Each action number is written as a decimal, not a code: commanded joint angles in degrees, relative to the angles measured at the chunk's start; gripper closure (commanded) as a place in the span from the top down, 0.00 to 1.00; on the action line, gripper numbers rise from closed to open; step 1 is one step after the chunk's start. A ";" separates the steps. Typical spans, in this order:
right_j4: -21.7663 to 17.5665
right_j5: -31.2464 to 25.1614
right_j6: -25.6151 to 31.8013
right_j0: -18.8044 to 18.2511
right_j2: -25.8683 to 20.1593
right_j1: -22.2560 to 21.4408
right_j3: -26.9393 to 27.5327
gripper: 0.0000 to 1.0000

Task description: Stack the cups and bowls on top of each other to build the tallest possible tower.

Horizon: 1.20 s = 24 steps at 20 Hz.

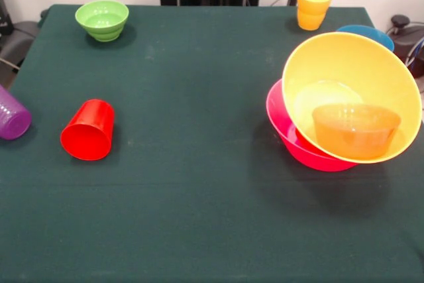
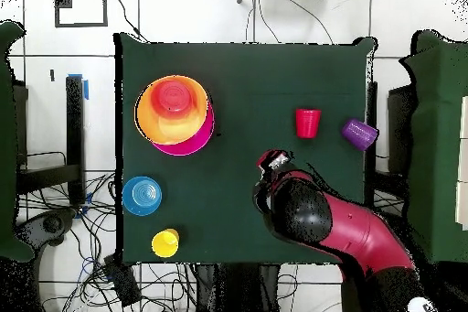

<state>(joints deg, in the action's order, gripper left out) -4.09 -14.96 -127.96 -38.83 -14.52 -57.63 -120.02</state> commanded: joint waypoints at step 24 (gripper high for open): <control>-17.50 16.61 -2.23 -7.27 1.80 14.25 -3.13 1.00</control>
<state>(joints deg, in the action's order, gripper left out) -15.93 -2.86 -127.96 -46.97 -13.09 -50.15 -120.60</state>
